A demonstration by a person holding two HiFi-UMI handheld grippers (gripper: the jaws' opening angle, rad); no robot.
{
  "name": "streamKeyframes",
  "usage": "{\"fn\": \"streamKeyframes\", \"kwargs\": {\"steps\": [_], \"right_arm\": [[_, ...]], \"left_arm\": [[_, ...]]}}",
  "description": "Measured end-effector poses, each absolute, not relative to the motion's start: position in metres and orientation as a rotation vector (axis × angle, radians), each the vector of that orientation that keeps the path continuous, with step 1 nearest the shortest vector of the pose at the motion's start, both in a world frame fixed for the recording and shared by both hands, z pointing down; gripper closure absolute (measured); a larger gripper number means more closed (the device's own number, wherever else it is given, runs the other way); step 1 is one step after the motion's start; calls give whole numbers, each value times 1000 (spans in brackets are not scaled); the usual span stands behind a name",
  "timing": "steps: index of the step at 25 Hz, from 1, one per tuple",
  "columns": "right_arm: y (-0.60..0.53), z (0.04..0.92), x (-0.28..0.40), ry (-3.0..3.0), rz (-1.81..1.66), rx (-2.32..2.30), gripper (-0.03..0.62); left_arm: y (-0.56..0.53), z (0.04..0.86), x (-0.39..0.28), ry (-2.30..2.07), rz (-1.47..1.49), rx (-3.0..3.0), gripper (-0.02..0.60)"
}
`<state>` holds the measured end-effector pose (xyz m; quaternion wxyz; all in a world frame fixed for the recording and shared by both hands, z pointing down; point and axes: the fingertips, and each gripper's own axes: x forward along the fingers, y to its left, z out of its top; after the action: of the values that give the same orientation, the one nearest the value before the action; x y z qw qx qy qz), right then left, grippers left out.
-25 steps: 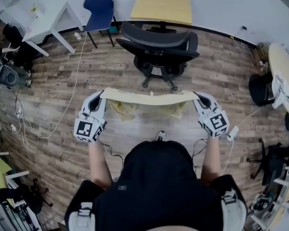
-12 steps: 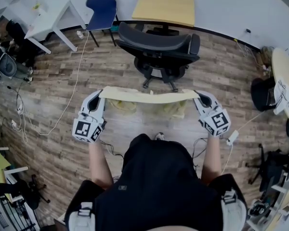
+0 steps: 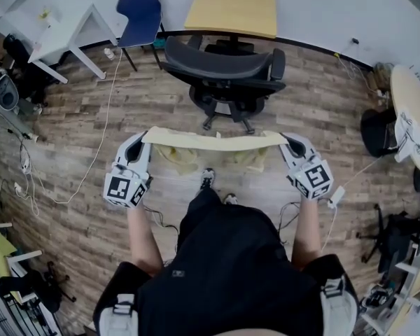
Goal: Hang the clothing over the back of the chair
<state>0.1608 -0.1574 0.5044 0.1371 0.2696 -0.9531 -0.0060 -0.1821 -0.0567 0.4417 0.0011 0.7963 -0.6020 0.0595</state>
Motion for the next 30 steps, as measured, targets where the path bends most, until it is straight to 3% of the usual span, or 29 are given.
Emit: {"fn": "streamKeyframes", "kwargs": {"steps": [30], "right_arm": [[-247, 448, 93, -2659, -148, 1097, 598]], "left_arm": [[-214, 399, -263, -1655, 126, 2786, 577]]}}
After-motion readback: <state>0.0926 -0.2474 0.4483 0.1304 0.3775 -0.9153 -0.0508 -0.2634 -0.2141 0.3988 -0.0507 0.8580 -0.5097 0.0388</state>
